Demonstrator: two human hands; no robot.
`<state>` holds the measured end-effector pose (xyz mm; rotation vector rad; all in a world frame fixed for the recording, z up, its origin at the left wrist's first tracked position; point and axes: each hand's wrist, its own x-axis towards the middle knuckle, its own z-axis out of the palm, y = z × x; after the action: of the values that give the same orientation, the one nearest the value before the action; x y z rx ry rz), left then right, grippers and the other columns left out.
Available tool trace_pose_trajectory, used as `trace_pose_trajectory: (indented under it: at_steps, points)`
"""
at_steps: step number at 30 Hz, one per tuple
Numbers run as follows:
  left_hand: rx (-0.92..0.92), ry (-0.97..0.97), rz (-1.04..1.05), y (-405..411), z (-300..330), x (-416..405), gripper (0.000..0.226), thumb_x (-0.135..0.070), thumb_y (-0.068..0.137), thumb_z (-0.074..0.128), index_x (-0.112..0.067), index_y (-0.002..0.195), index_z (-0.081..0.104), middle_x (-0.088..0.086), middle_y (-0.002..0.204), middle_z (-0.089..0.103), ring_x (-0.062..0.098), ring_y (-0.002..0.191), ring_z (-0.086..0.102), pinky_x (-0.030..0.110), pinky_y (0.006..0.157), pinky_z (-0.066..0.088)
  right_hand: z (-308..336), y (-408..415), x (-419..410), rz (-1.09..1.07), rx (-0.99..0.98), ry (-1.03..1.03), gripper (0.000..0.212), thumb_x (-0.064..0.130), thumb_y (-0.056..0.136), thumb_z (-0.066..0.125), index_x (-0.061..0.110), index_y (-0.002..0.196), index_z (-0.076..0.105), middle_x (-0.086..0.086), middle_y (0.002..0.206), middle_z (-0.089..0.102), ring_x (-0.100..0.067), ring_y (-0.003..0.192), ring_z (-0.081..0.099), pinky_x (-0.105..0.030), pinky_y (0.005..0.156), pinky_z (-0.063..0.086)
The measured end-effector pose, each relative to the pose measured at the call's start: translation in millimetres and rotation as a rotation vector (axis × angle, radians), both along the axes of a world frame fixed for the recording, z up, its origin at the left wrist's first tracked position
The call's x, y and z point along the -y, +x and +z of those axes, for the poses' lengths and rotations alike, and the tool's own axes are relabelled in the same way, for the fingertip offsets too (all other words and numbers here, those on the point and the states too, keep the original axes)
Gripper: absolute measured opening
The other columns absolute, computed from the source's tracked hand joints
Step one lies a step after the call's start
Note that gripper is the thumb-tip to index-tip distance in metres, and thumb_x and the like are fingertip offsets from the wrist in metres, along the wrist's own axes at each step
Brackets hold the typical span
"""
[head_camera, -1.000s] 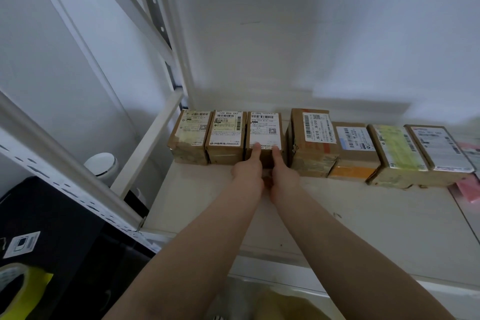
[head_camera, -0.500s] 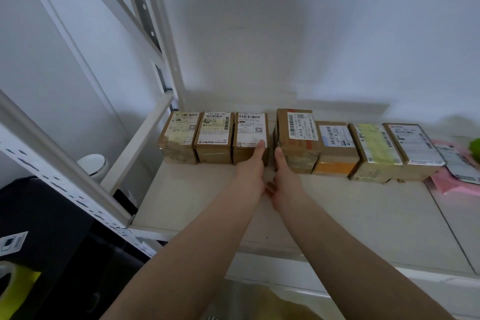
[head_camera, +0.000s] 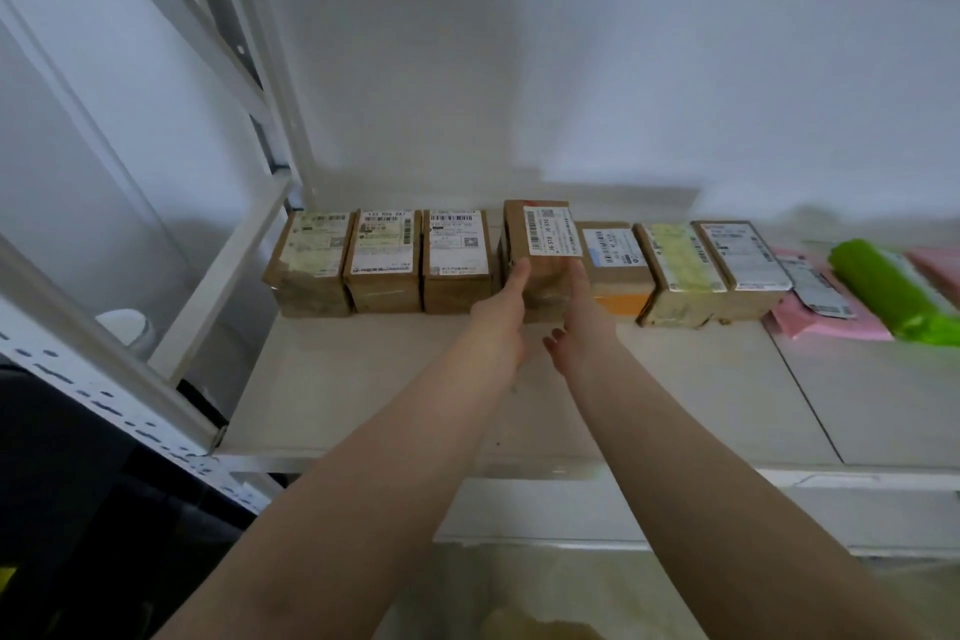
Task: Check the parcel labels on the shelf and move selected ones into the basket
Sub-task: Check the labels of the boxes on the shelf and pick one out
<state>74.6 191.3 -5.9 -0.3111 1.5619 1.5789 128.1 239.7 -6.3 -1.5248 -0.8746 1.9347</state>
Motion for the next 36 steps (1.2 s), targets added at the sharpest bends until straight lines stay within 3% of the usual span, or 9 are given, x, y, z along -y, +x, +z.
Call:
trace_pose_trajectory:
  at_steps: [3, 7, 12, 15, 19, 21, 26, 32, 36]
  points:
    - [0.020, 0.003, 0.044, 1.8, -3.8, -8.7, 0.094, -0.064, 0.071, 0.070, -0.012, 0.144, 0.040, 0.008, 0.145, 0.048, 0.032, 0.134, 0.042, 0.051, 0.112, 0.033, -1.4, -1.3, -10.0, -0.008, 0.065, 0.018, 0.089, 0.071, 0.070, 0.070, 0.014, 0.136, 0.050, -0.006, 0.112, 0.059, -0.021, 0.081, 0.052, -0.032, 0.062, 0.044]
    - [0.028, 0.032, 0.115, -1.5, -6.5, -28.9, 0.089, -0.065, 0.071, 0.070, -0.010, 0.137, 0.048, 0.009, 0.136, 0.054, 0.030, 0.121, 0.052, 0.042, 0.105, 0.044, -4.4, -3.7, -24.8, -0.013, 0.154, 0.110, 0.071, 0.060, 0.080, 0.068, 0.018, 0.135, 0.052, -0.006, 0.120, 0.064, -0.027, 0.102, 0.063, -0.036, 0.073, 0.053]
    - [0.103, 0.087, 0.203, 2.3, -8.3, -48.8, 0.084, -0.063, 0.066, 0.075, -0.014, 0.131, 0.053, 0.008, 0.125, 0.063, 0.031, 0.107, 0.062, 0.038, 0.064, 0.053, -12.5, -8.7, -26.6, -0.043, -0.011, 0.073, 0.063, 0.046, 0.079, 0.077, 0.014, 0.130, 0.056, -0.001, 0.111, 0.069, -0.025, 0.097, 0.068, -0.036, 0.076, 0.058]
    - [0.105, 0.093, 0.229, 1.3, -18.1, -52.8, 0.085, -0.060, 0.063, 0.078, -0.013, 0.130, 0.054, 0.010, 0.121, 0.065, 0.031, 0.104, 0.063, 0.044, 0.082, 0.056, -18.5, -10.5, -27.3, -0.006, -0.030, -0.004, 0.076, 0.053, 0.070, 0.081, 0.013, 0.128, 0.054, -0.004, 0.108, 0.069, -0.029, 0.095, 0.068, -0.049, 0.084, 0.059]
    - [0.109, 0.156, 0.261, 0.6, -29.4, -50.6, 0.075, -0.046, 0.066, 0.083, -0.013, 0.128, 0.056, 0.013, 0.121, 0.067, 0.033, 0.108, 0.064, 0.054, 0.096, 0.050, -28.1, -4.6, -32.2, 0.017, -0.116, -0.052, 0.071, 0.044, 0.073, 0.082, 0.014, 0.131, 0.054, -0.005, 0.112, 0.069, -0.028, 0.100, 0.068, -0.048, 0.087, 0.058]
    - [0.105, 0.191, 0.262, 3.0, -31.4, -47.8, 0.060, -0.038, 0.076, 0.078, -0.012, 0.125, 0.059, 0.015, 0.121, 0.067, 0.032, 0.105, 0.065, 0.051, 0.093, 0.052, -32.0, 1.3, -32.8, 0.014, -0.142, -0.069, 0.062, 0.036, 0.079, 0.080, 0.010, 0.128, 0.053, -0.008, 0.115, 0.069, -0.029, 0.102, 0.068, -0.047, 0.091, 0.056]
    - [0.078, 0.272, 0.321, 9.3, -34.3, -41.5, 0.053, -0.027, 0.080, 0.077, -0.013, 0.127, 0.057, 0.012, 0.105, 0.072, 0.025, 0.078, 0.072, 0.034, 0.057, 0.057, -32.6, 11.3, -28.6, 0.056, -0.200, -0.063, 0.048, 0.029, 0.085, 0.076, 0.006, 0.123, 0.058, -0.013, 0.111, 0.070, -0.028, 0.097, 0.071, -0.044, 0.087, 0.059]
    - [-0.001, 0.249, 0.332, 18.4, -37.4, -29.7, 0.044, -0.026, 0.081, 0.076, -0.011, 0.120, 0.064, 0.007, 0.097, 0.072, 0.022, 0.089, 0.069, 0.029, 0.067, 0.054, -25.4, 25.8, -23.4, 0.085, -0.193, -0.028, 0.043, 0.024, 0.086, 0.074, 0.005, 0.120, 0.057, -0.011, 0.106, 0.068, -0.020, 0.087, 0.065, -0.030, 0.068, 0.053]
    - [-0.058, 0.260, 0.271, 32.9, -28.9, -7.2, 0.036, -0.015, 0.087, 0.070, -0.002, 0.120, 0.062, 0.013, 0.107, 0.071, 0.021, 0.094, 0.068, 0.034, 0.086, 0.056, -23.2, 45.6, -19.8, 0.128, -0.134, 0.119, 0.059, 0.032, 0.079, 0.080, 0.011, 0.121, 0.045, -0.001, 0.105, 0.059, -0.010, 0.092, 0.056, -0.031, 0.084, 0.047]
